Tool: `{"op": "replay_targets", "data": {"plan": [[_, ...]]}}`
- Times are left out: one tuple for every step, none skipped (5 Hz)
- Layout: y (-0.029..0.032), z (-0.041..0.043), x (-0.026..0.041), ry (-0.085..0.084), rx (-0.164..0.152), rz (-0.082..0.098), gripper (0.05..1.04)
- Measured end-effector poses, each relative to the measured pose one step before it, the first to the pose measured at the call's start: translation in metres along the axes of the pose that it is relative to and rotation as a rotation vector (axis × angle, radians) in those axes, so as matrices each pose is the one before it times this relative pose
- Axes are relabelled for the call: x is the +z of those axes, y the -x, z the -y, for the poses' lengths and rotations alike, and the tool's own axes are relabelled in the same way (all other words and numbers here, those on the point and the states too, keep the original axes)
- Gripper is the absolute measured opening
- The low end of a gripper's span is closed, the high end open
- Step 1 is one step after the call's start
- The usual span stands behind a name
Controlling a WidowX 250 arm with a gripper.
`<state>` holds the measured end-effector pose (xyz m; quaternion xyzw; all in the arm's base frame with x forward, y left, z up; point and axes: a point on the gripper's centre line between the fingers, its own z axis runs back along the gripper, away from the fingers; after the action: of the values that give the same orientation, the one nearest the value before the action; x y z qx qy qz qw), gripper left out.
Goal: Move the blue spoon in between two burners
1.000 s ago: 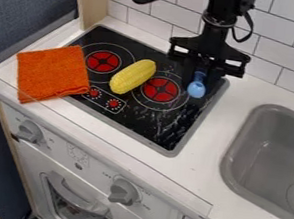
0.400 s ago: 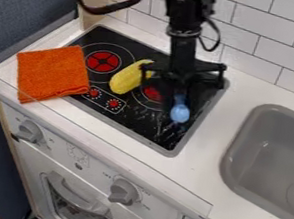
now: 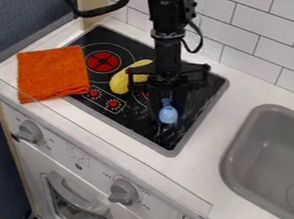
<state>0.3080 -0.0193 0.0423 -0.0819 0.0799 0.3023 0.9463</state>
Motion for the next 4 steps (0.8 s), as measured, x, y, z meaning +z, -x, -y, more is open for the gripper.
{"op": "replay_targets", "data": {"plan": [[-0.01238,-0.00515,-0.00327,-0.0156,0.0257,-0.0009,0.371],[-0.01397,-0.00986,-0.00313,-0.0078,0.0344,0.0178,0.371],[-0.0113,-0.00383,0.00305,0.0195,0.0179,0.0012,0.371],[-0.00485,-0.00521,0.00043,-0.0059,0.0281,-0.0024,0.371]]}}
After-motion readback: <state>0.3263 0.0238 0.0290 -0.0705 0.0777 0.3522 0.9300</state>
